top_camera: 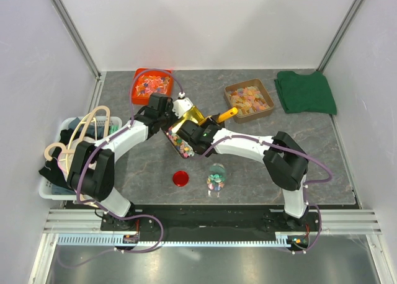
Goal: Pack the candies
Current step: Scoop the fake candies from the storage box.
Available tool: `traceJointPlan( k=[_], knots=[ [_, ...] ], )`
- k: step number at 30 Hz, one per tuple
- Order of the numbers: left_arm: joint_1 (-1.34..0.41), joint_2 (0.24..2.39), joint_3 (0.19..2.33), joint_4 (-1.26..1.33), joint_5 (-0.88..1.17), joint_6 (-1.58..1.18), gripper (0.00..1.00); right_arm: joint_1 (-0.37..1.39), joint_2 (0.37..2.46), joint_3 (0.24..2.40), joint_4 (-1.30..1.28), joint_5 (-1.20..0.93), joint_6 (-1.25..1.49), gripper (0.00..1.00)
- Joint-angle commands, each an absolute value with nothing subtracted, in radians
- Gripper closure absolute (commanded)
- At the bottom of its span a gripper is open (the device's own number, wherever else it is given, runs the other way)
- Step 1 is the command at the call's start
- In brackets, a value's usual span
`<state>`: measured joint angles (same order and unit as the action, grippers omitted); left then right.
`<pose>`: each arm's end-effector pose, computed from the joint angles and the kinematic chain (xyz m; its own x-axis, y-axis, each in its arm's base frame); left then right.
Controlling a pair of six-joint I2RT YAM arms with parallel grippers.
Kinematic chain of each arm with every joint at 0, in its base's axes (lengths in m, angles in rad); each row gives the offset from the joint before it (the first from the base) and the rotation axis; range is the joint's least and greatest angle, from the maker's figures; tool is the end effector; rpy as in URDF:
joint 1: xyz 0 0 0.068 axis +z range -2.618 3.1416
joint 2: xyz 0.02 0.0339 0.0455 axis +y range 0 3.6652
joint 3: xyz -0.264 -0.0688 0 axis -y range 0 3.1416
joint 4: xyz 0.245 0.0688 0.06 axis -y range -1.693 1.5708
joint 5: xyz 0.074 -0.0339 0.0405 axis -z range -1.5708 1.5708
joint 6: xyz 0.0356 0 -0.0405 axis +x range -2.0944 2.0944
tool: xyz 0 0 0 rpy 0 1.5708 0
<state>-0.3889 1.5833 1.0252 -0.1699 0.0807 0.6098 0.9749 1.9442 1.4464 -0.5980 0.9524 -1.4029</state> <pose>0.3178 -0.1333 0.2258 -0.2564 0.7220 -0.6427 0.7081 0.5929 0.3836 0.2505 0.3177 0.2109 0.1834 -0.7479 0.6380 -0.5373 -0.6198 -0.5720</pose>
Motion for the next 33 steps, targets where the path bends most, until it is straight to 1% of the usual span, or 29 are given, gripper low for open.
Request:
traceJointPlan(
  k=[1, 11, 18, 23, 29, 33],
  knots=[
    [-0.400, 1.520, 1.035, -0.130, 0.170, 0.581, 0.98, 0.982, 1.967, 1.413, -0.543, 1.063, -1.440, 1.00],
    [-0.400, 1.514, 1.032, -0.130, 0.183, 0.569, 0.98, 1.038, 1.976, 1.394, -0.563, 1.080, -1.473, 1.00],
    [-0.402, 1.519, 1.032, -0.132, 0.189, 0.565, 0.98, 1.078, 1.993, 1.442, -0.690, 1.055, -1.413, 1.00],
    [-0.400, 1.514, 1.032, -0.130, 0.187, 0.563, 0.98, 1.088, 1.988, 1.469, -0.794, 0.988, -1.359, 1.00],
    [-0.400, 1.517, 1.034, -0.132, 0.198, 0.554, 0.98, 1.094, 2.006, 1.575, -0.916, 0.855, -1.292, 1.00],
    [-0.400, 1.519, 1.032, -0.130, 0.199, 0.549, 0.98, 1.095, 2.026, 1.612, -0.928, 0.812, -1.269, 1.00]
  ],
)
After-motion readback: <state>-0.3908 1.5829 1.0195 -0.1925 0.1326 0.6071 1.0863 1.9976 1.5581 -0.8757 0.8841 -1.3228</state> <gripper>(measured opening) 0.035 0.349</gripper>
